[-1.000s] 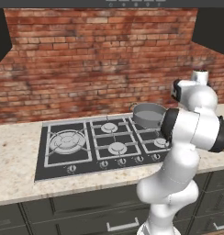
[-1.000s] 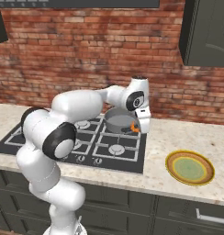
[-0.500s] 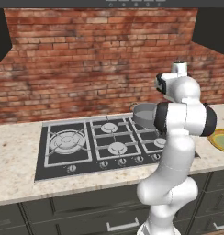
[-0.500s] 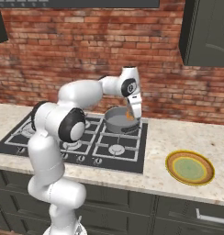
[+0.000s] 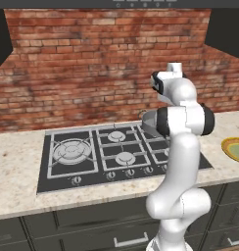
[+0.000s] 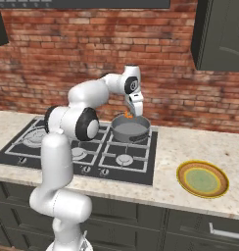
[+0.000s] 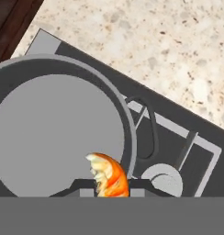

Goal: Retrieve the frozen meat and place it in the pot on a burner. Then turn the burner on.

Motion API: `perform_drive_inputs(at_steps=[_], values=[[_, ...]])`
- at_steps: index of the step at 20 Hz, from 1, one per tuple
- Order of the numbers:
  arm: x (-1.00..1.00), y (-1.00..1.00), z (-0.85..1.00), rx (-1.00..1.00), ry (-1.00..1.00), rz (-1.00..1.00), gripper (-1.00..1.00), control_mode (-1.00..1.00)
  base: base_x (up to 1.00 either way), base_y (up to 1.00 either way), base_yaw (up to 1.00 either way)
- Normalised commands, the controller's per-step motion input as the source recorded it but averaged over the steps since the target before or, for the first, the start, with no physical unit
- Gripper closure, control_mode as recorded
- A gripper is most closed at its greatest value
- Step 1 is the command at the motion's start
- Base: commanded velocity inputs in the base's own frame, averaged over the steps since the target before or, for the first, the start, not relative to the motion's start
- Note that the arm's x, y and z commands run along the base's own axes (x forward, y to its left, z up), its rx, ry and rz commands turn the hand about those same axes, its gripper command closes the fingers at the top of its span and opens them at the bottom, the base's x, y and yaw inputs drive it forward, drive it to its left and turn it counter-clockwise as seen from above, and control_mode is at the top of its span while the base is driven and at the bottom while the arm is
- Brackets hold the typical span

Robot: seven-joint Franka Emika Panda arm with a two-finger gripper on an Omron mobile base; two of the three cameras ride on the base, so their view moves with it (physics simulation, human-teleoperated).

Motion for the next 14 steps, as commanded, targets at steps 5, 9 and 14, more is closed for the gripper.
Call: perform_drive_inputs(at_steps=[5,9,14], values=[[0.52,0.08,-0.14,0.04,-0.03,0.18,1.00,-1.00,0.00,0.00,0.00],[0.25,0.00,-0.22,0.00,0.00,0.05,1.00,-1.00,0.00,0.00,0.00],[0.40,0.00,-0.38,-0.01,0.00,0.03,1.00,-1.00,0.00,0.00,0.00]])
